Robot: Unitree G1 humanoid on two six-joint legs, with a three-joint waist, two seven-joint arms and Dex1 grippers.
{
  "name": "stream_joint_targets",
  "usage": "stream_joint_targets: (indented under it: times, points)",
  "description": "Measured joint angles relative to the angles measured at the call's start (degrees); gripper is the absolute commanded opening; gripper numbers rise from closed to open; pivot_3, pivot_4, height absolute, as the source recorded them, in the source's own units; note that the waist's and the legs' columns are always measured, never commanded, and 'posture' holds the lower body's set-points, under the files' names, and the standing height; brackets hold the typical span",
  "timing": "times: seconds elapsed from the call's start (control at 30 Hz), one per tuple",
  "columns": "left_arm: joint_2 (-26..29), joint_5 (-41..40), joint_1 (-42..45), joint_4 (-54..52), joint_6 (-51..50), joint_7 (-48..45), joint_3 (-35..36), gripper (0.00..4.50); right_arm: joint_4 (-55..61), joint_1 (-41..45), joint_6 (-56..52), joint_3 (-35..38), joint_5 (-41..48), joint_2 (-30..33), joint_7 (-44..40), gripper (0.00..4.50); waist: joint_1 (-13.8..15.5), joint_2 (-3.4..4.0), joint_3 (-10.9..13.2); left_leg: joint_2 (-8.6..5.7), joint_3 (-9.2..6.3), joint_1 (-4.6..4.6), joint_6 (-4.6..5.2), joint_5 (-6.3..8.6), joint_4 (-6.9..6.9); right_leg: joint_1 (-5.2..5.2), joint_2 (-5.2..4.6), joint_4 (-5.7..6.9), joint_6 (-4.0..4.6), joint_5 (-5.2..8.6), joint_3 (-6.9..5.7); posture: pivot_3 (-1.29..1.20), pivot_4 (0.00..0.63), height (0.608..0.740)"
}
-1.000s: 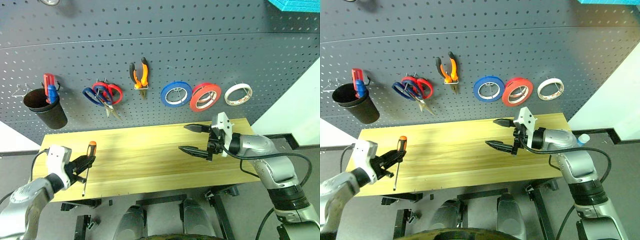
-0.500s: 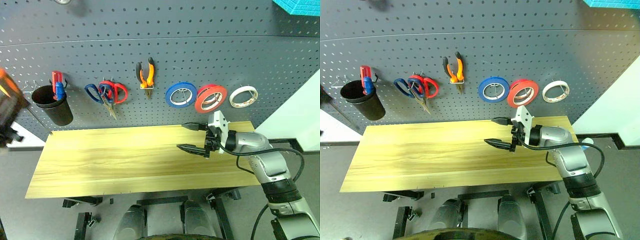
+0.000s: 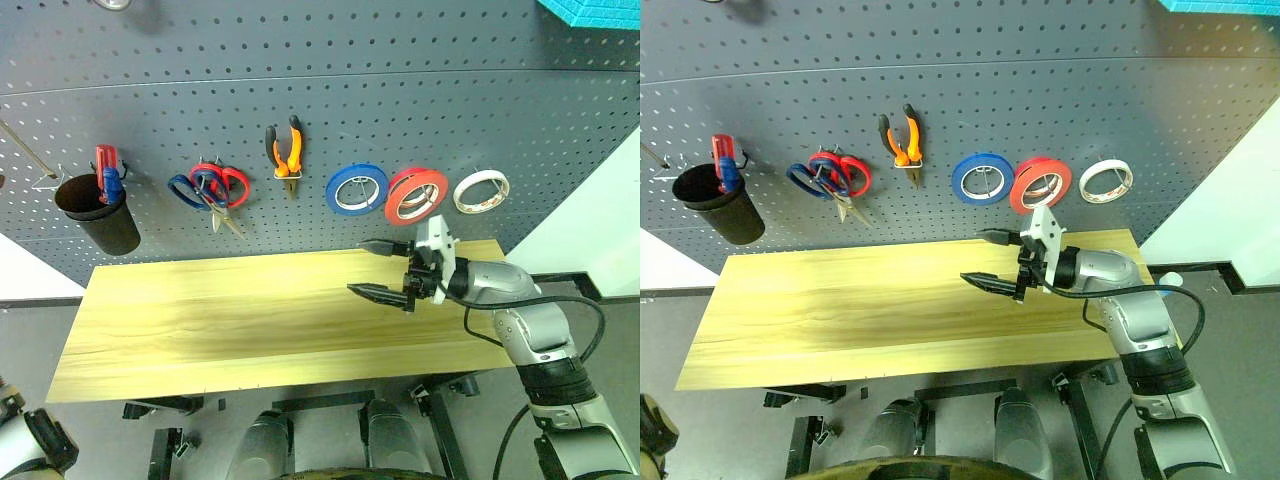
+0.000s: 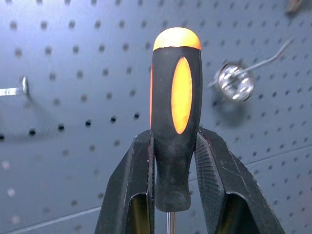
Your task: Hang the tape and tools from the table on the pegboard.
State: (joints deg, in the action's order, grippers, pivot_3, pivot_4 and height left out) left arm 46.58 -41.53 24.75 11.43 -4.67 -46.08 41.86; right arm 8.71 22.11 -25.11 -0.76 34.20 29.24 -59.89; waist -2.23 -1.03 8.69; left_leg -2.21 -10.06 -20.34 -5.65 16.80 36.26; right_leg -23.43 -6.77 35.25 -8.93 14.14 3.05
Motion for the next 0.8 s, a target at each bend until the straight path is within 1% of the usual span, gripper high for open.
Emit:
stream_joint_targets:
  times: [0.13, 0.23, 0.43, 0.6, 0.8]
  points:
    - [0.24, 2.45, 3.06, 5.37, 2.98, -1.90, -2.04, 0.81, 4.63, 4.33, -6.44, 6.19, 10.38, 0.01, 2.28, 4.50, -0.40, -0.16, -0.36, 0.00, -0.03, 0.02, 0.00, 0.00, -0.06, -0.01, 0.00, 0.00, -0.02, -0.04, -0.01, -0.05, 0.043, 0.738]
    - [0.28, 3.93, 3.43, 8.75, 4.43, -2.83, -2.89, 0.81, 6.18, 4.66, -9.54, 7.83, 14.49, 0.43, 3.13, 4.50, -0.70, -0.20, -0.57, 0.00, -0.02, 0.01, 0.01, 0.01, -0.06, -0.03, 0.00, -0.01, -0.03, -0.04, 0.00, -0.05, 0.041, 0.738]
    - [0.33, 5.94, 3.45, 14.99, 6.86, -4.15, -2.89, 0.81, 6.55, 4.64, -10.86, 8.01, 15.69, 0.88, 3.92, 4.50, -1.71, -0.20, -0.79, 0.00, -0.03, 0.03, 0.06, 0.03, 0.01, -0.02, 0.00, 0.15, -0.03, -0.05, 0.00, -0.05, 0.039, 0.738]
    - [0.31, 6.05, 3.34, 18.96, 8.30, -5.54, -2.89, 0.81, 6.83, 4.57, -10.90, 8.00, 15.76, 1.05, 3.95, 4.50, -1.91, -0.26, -0.91, 0.00, -0.03, 0.08, 0.07, 0.03, 0.02, -0.03, 0.00, 0.22, -0.04, -0.05, 0.02, -0.05, 0.036, 0.738]
    - [-0.51, 6.03, 3.00, 21.15, 9.21, -6.30, -2.88, 0.81, 6.83, 4.56, -10.91, 7.97, 15.76, 1.06, 3.87, 4.50, -1.83, -0.34, -1.17, 0.00, -0.03, 0.06, 0.06, 0.03, 0.05, -0.03, 0.00, 0.22, -0.04, -0.05, 0.02, -0.05, 0.035, 0.738]
